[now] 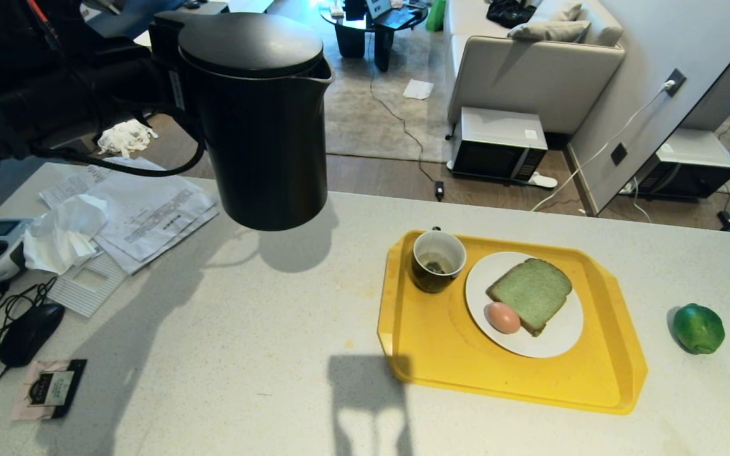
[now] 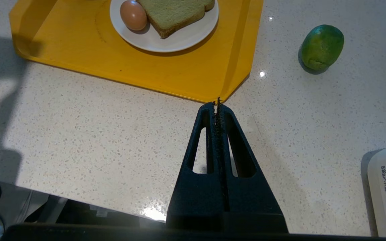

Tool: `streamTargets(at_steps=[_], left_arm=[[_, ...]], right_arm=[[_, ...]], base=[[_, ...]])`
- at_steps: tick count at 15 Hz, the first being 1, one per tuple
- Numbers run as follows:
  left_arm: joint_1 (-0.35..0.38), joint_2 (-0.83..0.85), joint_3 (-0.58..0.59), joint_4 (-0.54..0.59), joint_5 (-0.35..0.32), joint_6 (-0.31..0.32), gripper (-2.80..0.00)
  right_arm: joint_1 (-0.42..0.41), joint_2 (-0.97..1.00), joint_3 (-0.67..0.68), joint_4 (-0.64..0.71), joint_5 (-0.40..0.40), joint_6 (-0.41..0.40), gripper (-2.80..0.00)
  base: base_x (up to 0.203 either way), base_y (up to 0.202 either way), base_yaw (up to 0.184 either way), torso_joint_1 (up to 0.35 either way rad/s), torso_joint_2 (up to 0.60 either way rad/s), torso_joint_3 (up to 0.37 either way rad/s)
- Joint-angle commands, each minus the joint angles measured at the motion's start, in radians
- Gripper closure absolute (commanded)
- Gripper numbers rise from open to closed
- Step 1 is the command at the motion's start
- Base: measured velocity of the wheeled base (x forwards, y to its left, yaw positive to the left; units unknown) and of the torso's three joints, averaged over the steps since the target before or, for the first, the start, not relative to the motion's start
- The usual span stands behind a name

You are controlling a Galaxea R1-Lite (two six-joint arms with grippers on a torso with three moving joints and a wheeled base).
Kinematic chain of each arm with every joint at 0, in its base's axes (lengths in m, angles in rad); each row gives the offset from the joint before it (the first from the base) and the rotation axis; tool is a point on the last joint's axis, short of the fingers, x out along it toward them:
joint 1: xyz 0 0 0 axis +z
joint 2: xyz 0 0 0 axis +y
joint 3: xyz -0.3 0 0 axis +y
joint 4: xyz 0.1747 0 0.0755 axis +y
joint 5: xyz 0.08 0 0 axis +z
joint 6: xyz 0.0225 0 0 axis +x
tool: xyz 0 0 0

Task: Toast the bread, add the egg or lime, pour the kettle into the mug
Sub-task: Pour water into a cup

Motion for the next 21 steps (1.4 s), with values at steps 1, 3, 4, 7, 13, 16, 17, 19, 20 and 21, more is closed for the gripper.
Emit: streamTargets(at_steps=[1,3,4,7,13,16,17,19,20,21], left_arm=[[-0.008,0.028,-0.067,0.071,0.015,0.015,0.00],[-0.031,0.043,-0.106,0.150,0.067,0.046,0.00],[-0.033,0.054,-0.118,0.152,0.077,0.049,0.00],[-0.036,0.078,-0.165,0.182,0.082,0.056,0.00],[-0.081,0.076,-0.203,0.276,0.116,0.078,0.00],[-0.094,0.079,-0.214,0.276,0.136,0.084,0.00],[-0.096,0.081,-0.221,0.276,0.147,0.084,0.00],[-0.111,0.100,-0.239,0.277,0.148,0.087,0.00],[-0.113,0.118,-0.263,0.283,0.148,0.106,0.00],[-0.116,0.154,-0.308,0.302,0.148,0.141,0.00]], right_arm=[[0.000,0.001,0.000,0.001,0.000,0.001,0.00],[0.000,0.001,-0.001,0.001,0.000,0.000,0.00],[0.000,0.001,0.000,0.001,0.000,0.000,0.00],[0.000,0.001,0.000,0.001,0.000,0.000,0.00],[0.000,0.001,0.000,0.001,0.000,-0.001,0.00],[0.000,0.001,0.000,0.001,0.000,-0.001,0.00],[0.000,0.001,0.000,0.001,0.000,-0.001,0.00],[0.000,0.001,0.000,0.001,0.000,0.001,0.00],[0.000,0.001,0.000,0.002,0.000,0.000,0.00],[0.000,0.001,0.000,0.001,0.000,0.000,0.00]], base=[[0.000,0.000,0.000,0.000,0.00,0.000],[0.000,0.000,0.000,0.000,0.00,0.000],[0.000,0.000,0.000,0.000,0.00,0.000],[0.000,0.000,0.000,0.000,0.00,0.000],[0.000,0.000,0.000,0.000,0.00,-0.090],[0.000,0.000,0.000,0.005,0.00,-0.158],[0.000,0.000,0.000,0.005,0.00,-0.063],[0.000,0.000,0.000,0.003,0.00,-0.016],[0.000,0.000,0.000,0.000,0.00,0.000],[0.000,0.000,0.000,0.000,0.00,0.000]])
